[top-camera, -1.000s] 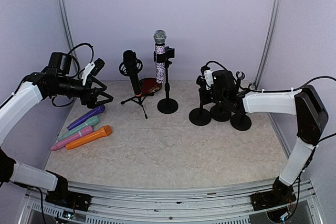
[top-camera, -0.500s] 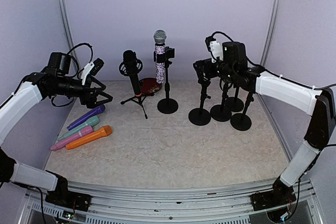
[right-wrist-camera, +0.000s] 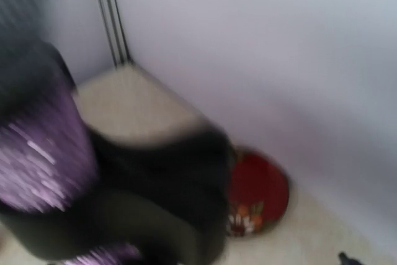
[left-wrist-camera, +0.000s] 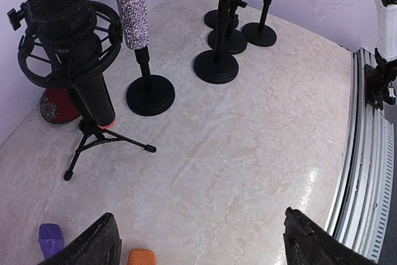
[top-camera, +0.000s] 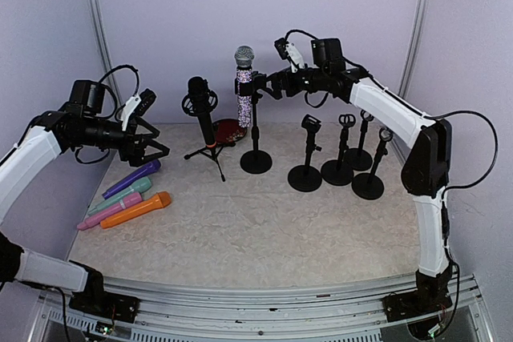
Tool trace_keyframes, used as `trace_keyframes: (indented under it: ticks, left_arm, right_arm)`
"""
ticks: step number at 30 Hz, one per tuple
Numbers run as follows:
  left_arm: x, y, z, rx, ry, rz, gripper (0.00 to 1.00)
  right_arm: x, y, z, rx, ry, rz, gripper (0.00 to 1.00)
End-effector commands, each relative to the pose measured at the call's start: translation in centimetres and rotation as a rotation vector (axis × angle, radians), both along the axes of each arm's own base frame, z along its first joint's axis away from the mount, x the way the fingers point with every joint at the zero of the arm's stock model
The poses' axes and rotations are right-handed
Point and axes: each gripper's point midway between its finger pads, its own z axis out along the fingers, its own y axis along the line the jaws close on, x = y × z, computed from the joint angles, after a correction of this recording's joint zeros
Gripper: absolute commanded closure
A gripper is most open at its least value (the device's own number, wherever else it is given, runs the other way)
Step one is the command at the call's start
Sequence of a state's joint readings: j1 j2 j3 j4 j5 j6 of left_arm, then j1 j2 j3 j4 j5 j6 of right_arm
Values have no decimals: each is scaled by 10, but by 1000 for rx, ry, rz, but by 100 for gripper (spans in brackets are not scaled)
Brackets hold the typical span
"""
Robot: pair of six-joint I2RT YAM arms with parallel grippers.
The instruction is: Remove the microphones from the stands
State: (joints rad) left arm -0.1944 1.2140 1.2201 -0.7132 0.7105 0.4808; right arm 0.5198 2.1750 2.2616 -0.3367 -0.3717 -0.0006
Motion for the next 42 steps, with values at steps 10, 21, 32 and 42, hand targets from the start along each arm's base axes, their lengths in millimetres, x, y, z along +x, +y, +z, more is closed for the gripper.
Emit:
trace_keyframes:
  ticks: [10,21,32,42]
  left_arm:
    - [-4,2,8,0,-31,-20,12]
    - [-5,3,6,6,-29,-23,12]
    - [-7,7,6,20,-40,-18,12]
    - [-8,9,7,19,-43,-15,12]
  right_arm:
    - [-21,8,23,79,-103,11,4]
    - [-38,44,62,71,-274,-55,8]
    - [-17,76,52,80,-278,-55,15]
    - [-15,84,40,62,-292,-75,35]
